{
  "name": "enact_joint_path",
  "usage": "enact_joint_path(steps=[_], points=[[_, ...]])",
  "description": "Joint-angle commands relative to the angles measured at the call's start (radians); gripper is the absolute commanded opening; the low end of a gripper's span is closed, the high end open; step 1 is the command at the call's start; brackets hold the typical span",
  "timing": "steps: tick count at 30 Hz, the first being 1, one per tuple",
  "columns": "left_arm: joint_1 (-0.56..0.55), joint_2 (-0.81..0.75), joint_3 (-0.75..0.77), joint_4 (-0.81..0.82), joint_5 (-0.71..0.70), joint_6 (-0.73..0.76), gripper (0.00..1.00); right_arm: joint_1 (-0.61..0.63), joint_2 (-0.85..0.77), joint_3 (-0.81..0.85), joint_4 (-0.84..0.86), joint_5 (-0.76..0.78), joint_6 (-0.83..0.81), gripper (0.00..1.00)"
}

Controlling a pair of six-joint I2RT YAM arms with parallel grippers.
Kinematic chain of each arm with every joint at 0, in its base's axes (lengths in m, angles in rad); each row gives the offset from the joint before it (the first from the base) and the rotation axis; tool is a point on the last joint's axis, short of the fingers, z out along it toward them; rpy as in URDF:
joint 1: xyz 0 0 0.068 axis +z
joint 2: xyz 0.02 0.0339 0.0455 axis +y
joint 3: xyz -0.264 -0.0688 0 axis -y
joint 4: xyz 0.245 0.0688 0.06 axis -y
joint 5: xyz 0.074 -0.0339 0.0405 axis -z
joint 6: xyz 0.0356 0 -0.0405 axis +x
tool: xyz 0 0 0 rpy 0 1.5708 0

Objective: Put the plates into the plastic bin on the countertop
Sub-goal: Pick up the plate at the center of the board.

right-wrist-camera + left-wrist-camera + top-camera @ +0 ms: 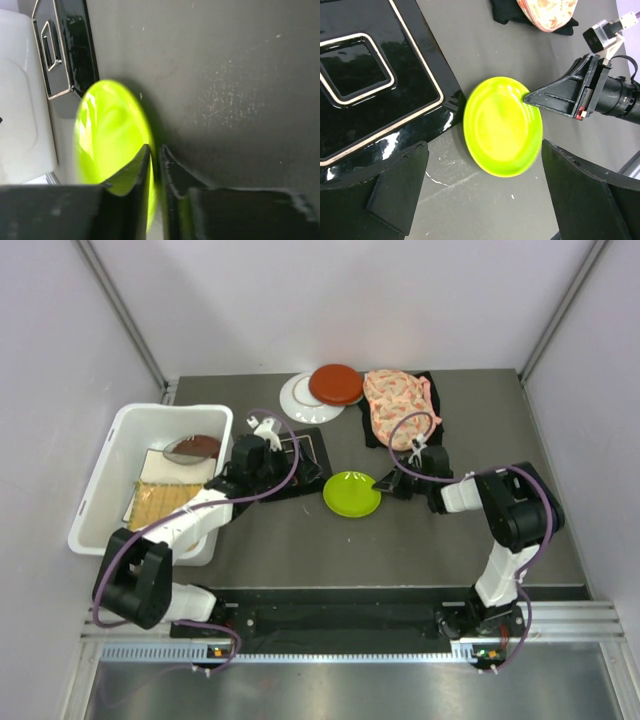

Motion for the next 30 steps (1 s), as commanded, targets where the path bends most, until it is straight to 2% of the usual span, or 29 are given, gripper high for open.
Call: enact_joint_path(steps=[1,2,3,9,15,22,23,24,29,30], points=[[0.005,0.004,-0.021,0.059,0.027,-0.020,0.99,0.004,-0.001,0.027,0.005,-0.010,-0.024,0.06],[0.005,0.004,-0.024,0.059,0.028,-0.025,0.99,0.002,-0.002,0.027,0.006,-0.012,-0.022,0.01],[0.005,0.004,-0.028,0.069,0.034,-0.032,0.99,0.004,-0.003,0.026,0.012,-0.015,-0.021,0.00],[0.005,0.026,-0.071,0.141,0.097,-0.097,0.99,0.004,-0.024,0.006,0.078,-0.053,0.007,0.00],[0.003,0.101,-0.104,0.234,0.155,-0.172,0.98,0.004,-0.042,-0.033,0.242,-0.125,0.084,0.00],[-0.009,0.184,-0.097,0.317,0.206,-0.225,0.90,0.025,-0.078,-0.039,0.296,-0.151,0.081,0.00],[-0.012,0.188,-0.094,0.335,0.215,-0.233,0.88,0.031,-0.088,-0.036,0.290,-0.151,0.073,0.00],[-0.014,0.194,-0.091,0.342,0.218,-0.244,0.79,0.034,-0.093,-0.034,0.283,-0.148,0.067,0.00],[-0.017,0.208,-0.087,0.348,0.224,-0.255,0.47,0.045,-0.104,-0.023,0.256,-0.139,0.041,0.00],[-0.017,0.210,-0.087,0.349,0.229,-0.256,0.34,0.045,-0.104,-0.023,0.256,-0.137,0.039,0.00]])
